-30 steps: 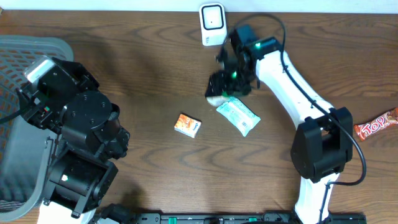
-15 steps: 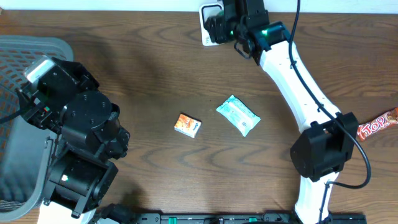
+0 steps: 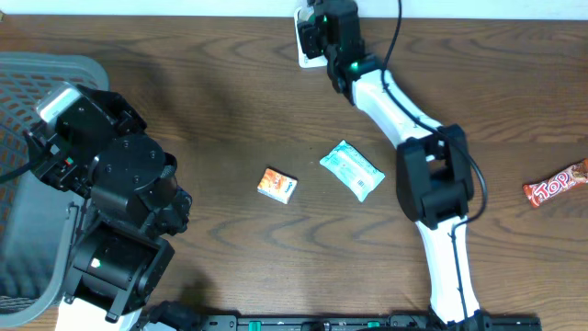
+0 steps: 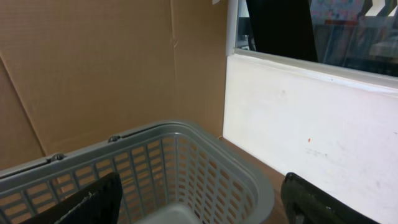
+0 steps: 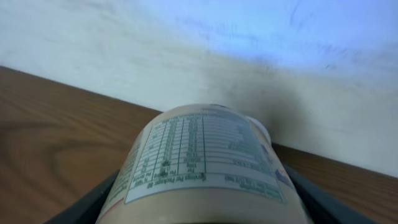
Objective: Scan the item barcode
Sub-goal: 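Lift the bottle and carry it to the white scanner, then move the bottle to the right edge beside the TOP bar and release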
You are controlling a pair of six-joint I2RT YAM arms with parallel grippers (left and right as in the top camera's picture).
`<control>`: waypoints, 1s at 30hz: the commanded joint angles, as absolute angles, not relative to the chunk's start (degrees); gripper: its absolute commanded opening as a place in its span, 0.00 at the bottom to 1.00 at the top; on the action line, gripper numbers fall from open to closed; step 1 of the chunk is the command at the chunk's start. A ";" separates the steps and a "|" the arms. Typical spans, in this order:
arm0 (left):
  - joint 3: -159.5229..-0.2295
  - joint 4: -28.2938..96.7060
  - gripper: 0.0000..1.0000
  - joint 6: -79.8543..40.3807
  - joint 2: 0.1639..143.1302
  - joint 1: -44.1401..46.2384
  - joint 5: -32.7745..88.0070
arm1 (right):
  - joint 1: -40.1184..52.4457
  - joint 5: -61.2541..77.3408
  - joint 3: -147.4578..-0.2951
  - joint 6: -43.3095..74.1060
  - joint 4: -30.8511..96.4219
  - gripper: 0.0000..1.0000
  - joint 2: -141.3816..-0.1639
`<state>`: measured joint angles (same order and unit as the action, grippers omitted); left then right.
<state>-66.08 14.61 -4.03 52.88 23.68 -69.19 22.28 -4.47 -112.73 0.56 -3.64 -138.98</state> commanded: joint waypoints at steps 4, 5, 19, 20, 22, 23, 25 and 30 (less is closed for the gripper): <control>-66.11 14.55 0.82 -3.27 52.84 23.42 -70.11 | 21.78 -7.68 -113.47 -0.47 -11.68 0.44 -140.62; -66.11 14.55 0.82 -3.27 52.84 23.42 -70.11 | 21.78 -7.68 -113.47 -0.49 -11.84 0.44 -140.73; -66.11 14.55 0.82 -3.27 52.84 23.42 -70.11 | 21.04 -7.25 -113.47 1.61 8.82 0.46 -129.49; -66.11 14.55 0.82 -3.27 52.84 23.42 -70.11 | 20.45 -7.25 -113.47 1.63 14.20 0.47 -126.74; -66.11 14.55 0.82 -3.27 52.84 23.42 -70.11 | 19.00 -7.40 -113.47 2.59 22.96 0.47 -122.45; -66.11 14.55 0.82 -3.27 52.84 23.42 -70.11 | 18.11 -7.75 -113.47 3.66 27.18 0.47 -120.51; -66.11 14.55 0.82 -3.27 52.84 23.42 -70.11 | 15.77 -8.75 -113.47 5.58 35.14 0.47 -117.25; -66.11 14.55 0.82 -3.27 52.84 23.42 -70.11 | 5.52 -9.98 -113.47 12.16 52.05 0.47 -113.86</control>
<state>-66.08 14.66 -4.03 52.88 23.66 -69.21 12.01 -7.46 -112.97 6.26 47.70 -114.72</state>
